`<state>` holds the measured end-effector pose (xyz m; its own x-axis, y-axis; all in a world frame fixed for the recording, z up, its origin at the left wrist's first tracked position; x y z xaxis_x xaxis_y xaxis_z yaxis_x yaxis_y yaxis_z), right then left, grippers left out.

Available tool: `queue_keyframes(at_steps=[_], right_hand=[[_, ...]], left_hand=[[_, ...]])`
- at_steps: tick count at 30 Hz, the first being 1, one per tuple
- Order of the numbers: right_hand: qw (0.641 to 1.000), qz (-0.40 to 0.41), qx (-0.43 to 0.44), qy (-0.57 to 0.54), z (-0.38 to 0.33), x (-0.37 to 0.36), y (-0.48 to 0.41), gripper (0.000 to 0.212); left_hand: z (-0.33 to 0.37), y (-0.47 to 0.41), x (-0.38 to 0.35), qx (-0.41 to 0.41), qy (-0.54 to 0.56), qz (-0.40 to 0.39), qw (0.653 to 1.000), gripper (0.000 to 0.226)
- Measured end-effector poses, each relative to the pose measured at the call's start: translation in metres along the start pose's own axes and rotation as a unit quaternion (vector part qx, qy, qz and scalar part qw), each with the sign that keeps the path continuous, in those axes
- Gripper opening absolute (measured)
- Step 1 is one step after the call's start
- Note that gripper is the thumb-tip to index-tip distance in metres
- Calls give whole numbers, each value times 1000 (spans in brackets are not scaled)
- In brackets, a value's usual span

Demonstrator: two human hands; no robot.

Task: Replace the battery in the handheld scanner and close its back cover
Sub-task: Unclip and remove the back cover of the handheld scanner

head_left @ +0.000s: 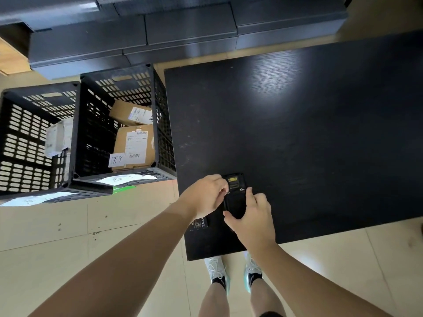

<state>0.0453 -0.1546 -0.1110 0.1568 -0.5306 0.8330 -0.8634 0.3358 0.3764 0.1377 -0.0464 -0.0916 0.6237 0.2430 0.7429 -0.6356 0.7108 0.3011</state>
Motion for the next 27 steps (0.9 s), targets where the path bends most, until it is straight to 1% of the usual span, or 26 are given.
queue_keyframes(at_steps=[3,10,16,23,27], right_hand=[[1000,-3,-1,-1,1,-1,0,97],[1000,-3,1,-3,0,-1,2,97],[1000,2,7,7,2,-3,2,97],[1000,-7,1,21,1,-4,1,98],[999,-6,4,34,-1,-4,2,98]], left_hand=[[4,-3,-1,-24,-27,-14,999,12],[10,-11,-1,-50,-71,-32,996,12],[11,-9,1,-64,-59,-32,996,18],[6,-9,-2,-64,-49,-37,996,17],[7,-9,-1,-78,-58,-24,995,17]])
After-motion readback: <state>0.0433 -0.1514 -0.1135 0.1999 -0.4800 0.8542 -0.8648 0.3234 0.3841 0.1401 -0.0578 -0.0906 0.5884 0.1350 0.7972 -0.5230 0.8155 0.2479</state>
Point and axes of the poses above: each hand's wrist, its own y-axis away from the middle knuckle, its own x-axis out of the back of the hand, z = x × y, the point moved 9 cm from there along -y, towards the middle knuckle, and after that the axes turned 3 degrees about -z, right-handed, at the moved point
